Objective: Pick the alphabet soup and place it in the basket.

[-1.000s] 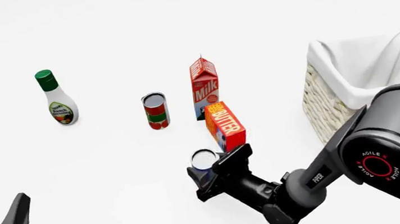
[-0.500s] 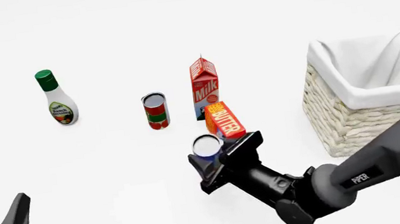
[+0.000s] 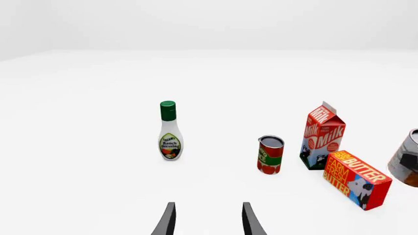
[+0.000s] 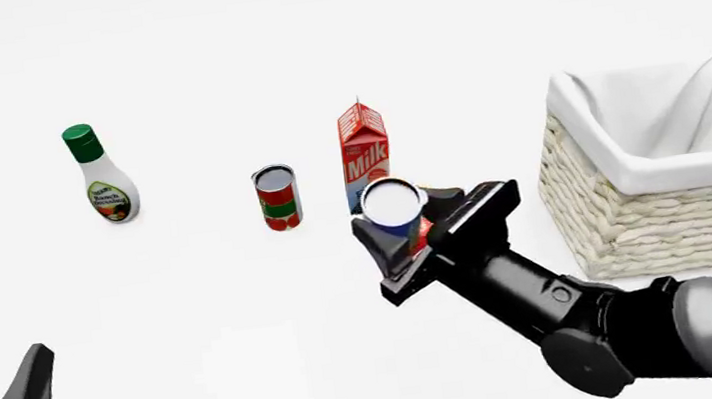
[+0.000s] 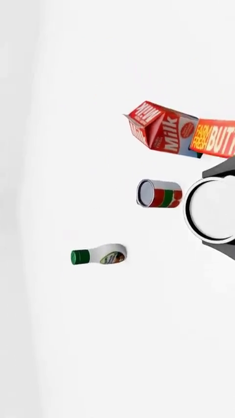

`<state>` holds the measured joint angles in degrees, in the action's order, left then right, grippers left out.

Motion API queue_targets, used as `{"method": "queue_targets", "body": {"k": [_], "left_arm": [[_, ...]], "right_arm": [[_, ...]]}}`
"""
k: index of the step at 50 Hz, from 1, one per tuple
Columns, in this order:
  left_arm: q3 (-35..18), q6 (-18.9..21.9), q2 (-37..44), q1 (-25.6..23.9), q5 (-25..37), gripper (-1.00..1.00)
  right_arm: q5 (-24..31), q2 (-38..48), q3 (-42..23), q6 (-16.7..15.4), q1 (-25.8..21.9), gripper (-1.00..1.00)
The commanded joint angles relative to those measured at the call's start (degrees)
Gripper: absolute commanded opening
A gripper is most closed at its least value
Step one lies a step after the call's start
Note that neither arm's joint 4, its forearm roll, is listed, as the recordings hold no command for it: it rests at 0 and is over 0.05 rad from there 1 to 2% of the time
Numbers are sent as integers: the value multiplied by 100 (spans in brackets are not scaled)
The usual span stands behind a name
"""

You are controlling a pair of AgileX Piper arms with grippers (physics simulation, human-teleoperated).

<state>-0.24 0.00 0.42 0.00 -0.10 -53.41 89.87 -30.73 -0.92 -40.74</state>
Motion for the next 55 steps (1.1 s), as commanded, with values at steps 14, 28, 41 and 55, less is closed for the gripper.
{"method": "queue_targets", "body": {"k": [14, 28, 41, 55], "left_arm": [[0, 0, 0, 0, 0, 100], [0, 0, 0, 0, 0, 100], [0, 0, 0, 0, 0, 100], [0, 0, 0, 0, 0, 100]], "right_arm": [[1057, -1877, -217, -407, 715, -100], [1422, -2357, -360, -509, 1220, -100], [1633, -2661, -376, -557, 1733, -100], [1863, -3041, -328, -576, 2320, -100]]}}
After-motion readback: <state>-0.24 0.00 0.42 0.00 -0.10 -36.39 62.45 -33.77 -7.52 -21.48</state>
